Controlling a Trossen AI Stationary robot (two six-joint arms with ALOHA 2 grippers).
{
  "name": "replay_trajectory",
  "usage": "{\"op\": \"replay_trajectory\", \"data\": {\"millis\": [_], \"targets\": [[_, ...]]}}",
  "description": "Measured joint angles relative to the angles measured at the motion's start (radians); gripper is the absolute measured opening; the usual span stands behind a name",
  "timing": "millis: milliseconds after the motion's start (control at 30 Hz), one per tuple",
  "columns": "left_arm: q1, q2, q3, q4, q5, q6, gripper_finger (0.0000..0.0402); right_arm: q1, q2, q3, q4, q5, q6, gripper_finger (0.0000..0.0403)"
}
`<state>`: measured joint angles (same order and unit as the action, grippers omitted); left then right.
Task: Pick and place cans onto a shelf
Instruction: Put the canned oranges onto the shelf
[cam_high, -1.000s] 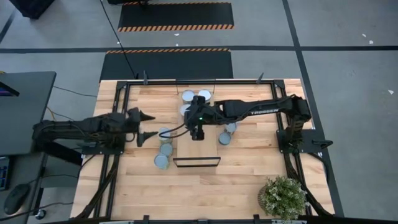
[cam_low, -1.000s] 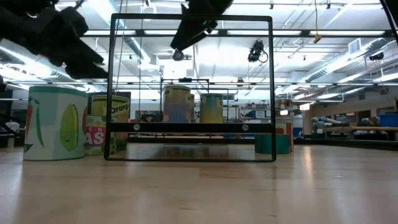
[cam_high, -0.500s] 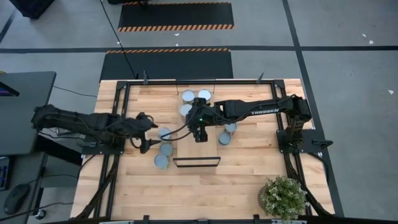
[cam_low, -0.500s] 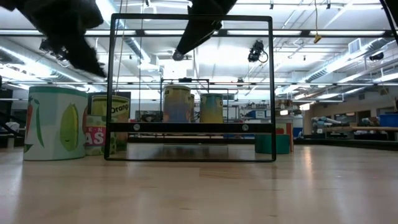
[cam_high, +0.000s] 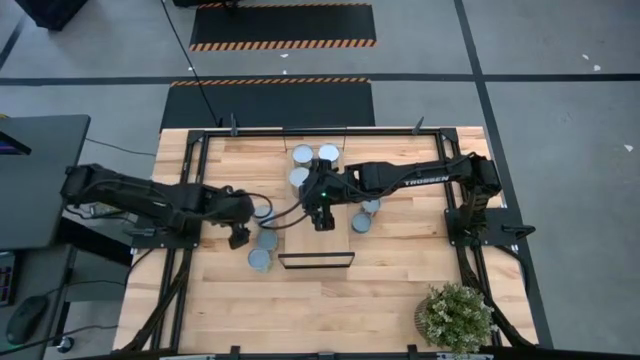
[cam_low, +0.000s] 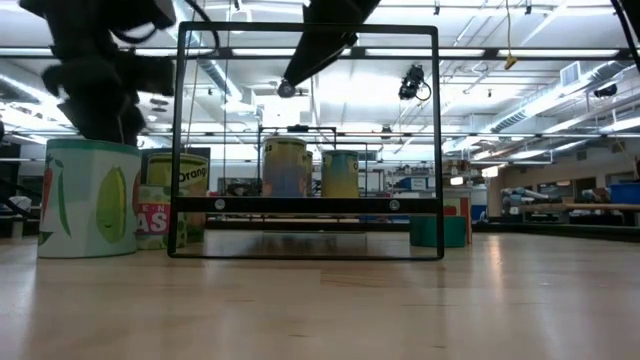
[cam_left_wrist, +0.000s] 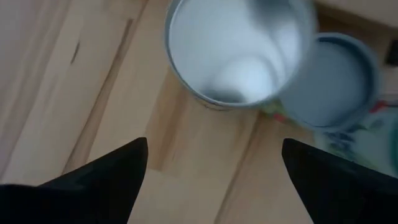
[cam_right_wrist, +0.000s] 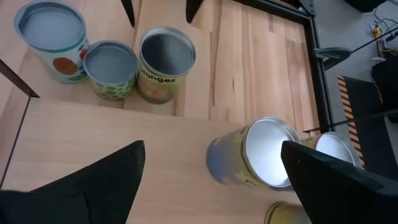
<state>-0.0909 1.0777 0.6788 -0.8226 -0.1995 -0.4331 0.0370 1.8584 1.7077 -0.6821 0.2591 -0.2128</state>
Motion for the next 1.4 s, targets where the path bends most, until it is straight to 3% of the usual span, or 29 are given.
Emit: {"op": "replay_trajectory", "data": {"millis": [400,1167,1400], "targets": [[0.157,0.116,-0.001,0.161,0.119,0.147,0.0376,0.009,-0.001,0.0,-0.002,-0.001,0.0,0.0384],[0.184,0.192,-0.002,0.309,0.156,0.22,0.0374,0.008,-0.001,0.0,-0.008,-0.026,0.004,0.0384],[0.185,0.192,-0.002,0.319,0.156,0.217,0.0329,0.005,-0.002,0.0,-0.024,-0.019,-0.007,0.0384]]}}
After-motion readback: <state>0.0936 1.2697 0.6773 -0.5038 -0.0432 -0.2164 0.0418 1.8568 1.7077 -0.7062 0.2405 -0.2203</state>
